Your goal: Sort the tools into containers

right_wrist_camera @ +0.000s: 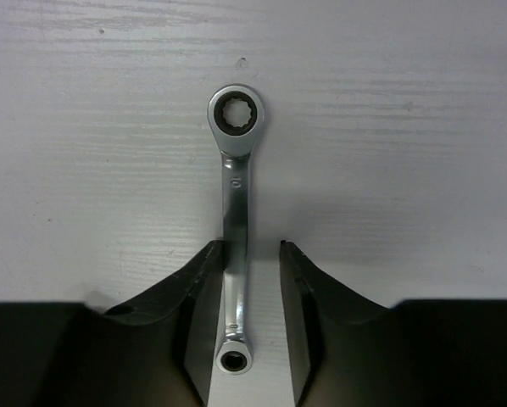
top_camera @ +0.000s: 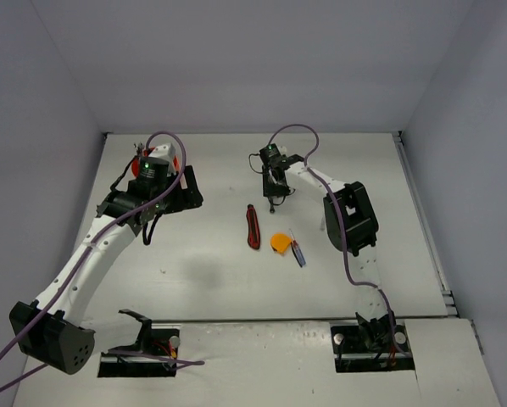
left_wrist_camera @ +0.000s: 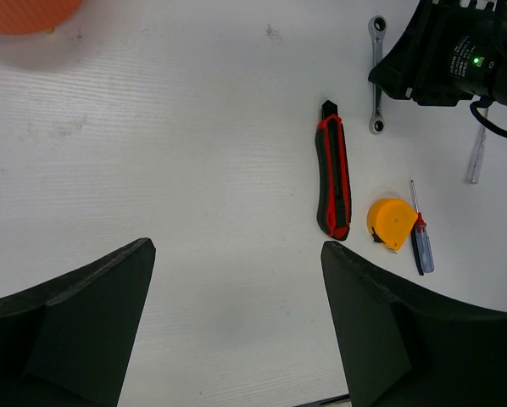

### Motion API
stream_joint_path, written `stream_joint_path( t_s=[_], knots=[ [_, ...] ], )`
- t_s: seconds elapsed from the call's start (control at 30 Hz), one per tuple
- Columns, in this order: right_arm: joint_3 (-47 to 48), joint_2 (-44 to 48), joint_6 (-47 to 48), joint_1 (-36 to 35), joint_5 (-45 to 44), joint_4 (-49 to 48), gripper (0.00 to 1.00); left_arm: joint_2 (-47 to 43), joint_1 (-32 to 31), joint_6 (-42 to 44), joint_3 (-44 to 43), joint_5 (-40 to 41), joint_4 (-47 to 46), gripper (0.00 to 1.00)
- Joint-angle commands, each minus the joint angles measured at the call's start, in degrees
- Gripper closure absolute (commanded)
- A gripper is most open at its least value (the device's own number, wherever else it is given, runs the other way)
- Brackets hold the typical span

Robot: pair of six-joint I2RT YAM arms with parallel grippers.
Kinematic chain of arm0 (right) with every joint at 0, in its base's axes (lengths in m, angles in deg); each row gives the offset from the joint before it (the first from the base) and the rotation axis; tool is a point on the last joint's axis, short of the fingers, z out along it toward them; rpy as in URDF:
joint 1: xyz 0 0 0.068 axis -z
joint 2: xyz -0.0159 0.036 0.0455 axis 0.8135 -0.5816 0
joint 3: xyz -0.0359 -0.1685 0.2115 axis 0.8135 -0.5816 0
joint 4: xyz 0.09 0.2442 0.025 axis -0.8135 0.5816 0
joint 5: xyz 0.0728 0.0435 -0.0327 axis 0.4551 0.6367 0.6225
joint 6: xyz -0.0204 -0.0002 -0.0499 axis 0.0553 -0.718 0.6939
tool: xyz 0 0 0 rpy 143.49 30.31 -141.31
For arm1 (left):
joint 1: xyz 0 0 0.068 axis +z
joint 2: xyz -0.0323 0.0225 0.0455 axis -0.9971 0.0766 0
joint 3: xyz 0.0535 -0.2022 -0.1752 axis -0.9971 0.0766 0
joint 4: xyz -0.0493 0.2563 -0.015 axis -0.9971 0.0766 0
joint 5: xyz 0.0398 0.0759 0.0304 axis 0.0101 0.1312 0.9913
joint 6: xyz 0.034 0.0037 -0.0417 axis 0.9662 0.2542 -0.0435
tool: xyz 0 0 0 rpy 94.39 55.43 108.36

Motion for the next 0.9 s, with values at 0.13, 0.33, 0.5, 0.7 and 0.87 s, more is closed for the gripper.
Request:
stream_joint_path(
  t_s=[0.13, 0.33, 0.5, 0.7, 0.87],
  knots=[
    [0.4, -2.5, -0.5, 0.4, -1.3, 2.1, 0.87, -0.8, -0.3, 1.1, -0.9, 0.1, -1.6, 0.23],
    [2.2, -1.9, 1.2, 0.6, -1.1, 2.1, 1.00, 0.5, -0.3, 1.3, -2.4, -1.5, -1.8, 0.23],
    [3.4, 2.1, 6.8, 0.6, 0.9, 0.5, 1.00, 2.2, -0.3, 1.6, -5.1, -3.0, -2.0, 0.23],
    [-0.9, 11.0, 12.0, 0.7, 7.1, -5.6, 1.00, 4.4, -0.2, 1.8, -10.2, -5.1, -2.2, 0.23],
    [-7.4, 20.7, 14.5, 0.6, 13.8, -12.3, 1.00, 6.6, -0.1, 0.5, -14.9, -7.6, -3.9, 0.23]
  ],
)
